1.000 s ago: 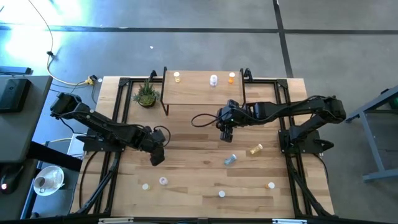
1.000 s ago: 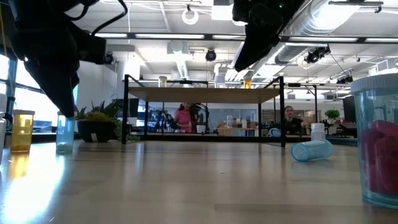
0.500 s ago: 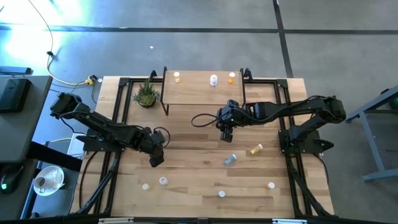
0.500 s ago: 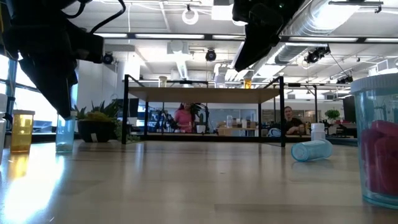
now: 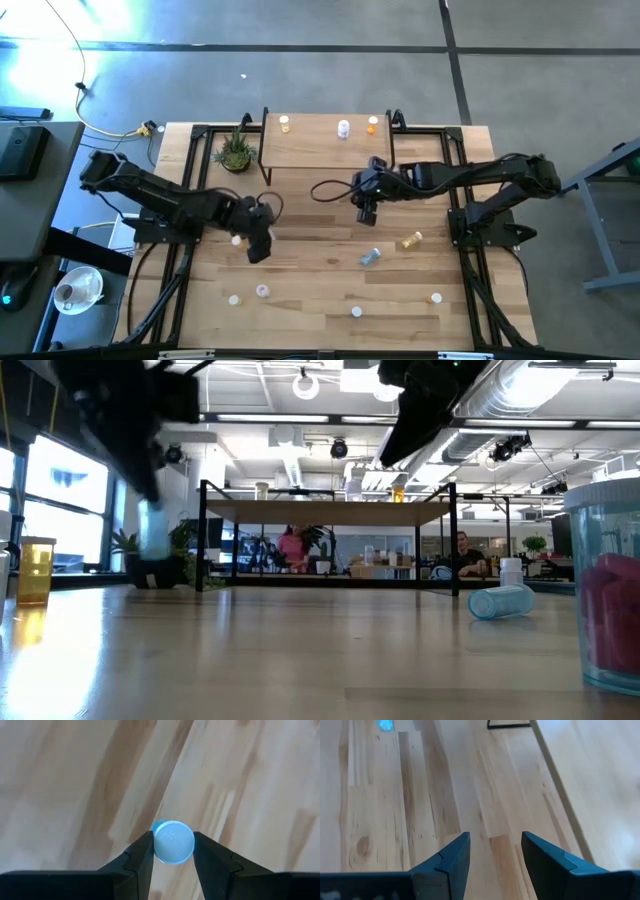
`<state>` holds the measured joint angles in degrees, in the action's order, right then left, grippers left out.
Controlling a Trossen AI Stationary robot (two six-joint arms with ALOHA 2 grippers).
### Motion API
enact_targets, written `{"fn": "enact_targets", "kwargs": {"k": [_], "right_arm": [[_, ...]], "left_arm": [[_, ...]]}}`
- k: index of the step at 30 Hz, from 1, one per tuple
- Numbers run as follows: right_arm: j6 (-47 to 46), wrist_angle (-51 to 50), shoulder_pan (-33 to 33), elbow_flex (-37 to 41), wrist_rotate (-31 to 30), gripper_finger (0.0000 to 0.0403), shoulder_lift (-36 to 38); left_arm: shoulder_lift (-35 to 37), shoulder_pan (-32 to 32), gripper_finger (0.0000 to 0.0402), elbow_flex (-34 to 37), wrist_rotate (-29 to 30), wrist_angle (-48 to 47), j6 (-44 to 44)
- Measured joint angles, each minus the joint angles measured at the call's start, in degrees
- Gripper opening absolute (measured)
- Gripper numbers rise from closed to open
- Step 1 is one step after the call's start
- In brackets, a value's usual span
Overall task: Pick and place medicine bottles onto shelf by color
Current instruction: Put the top left blue pill bottle on the shelf
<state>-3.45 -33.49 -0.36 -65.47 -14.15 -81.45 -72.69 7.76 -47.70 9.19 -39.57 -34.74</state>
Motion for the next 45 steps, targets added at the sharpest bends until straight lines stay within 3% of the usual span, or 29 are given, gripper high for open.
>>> {"fn": "enact_targets", "kwargs": {"k": [13,24,35,45], "right_arm": [[0.91,-2.15,0.0,0.0,-3.42,0.0169,7.5],[0.91,-3.61,0.0,-0.01,-4.55,0.0169,8.5],[0.49,-3.57,0.0,0.0,-4.57,0.0169,8.5],[0.47,-4.0,0.0,-0.01,-4.57,0.0169,8.5]], "left_arm": [[0.0,-19.69,0.0117,-17.99,-0.02,-0.91,24.24],[-0.18,-35.86,0.0117,-27.66,-0.52,-0.98,33.11],[-9.05,-44.74,0.0117,-38.79,-4.83,-3.14,37.22],[-21.75,-46.19,0.0117,-50.34,-7.52,-11.33,36.39]]}}
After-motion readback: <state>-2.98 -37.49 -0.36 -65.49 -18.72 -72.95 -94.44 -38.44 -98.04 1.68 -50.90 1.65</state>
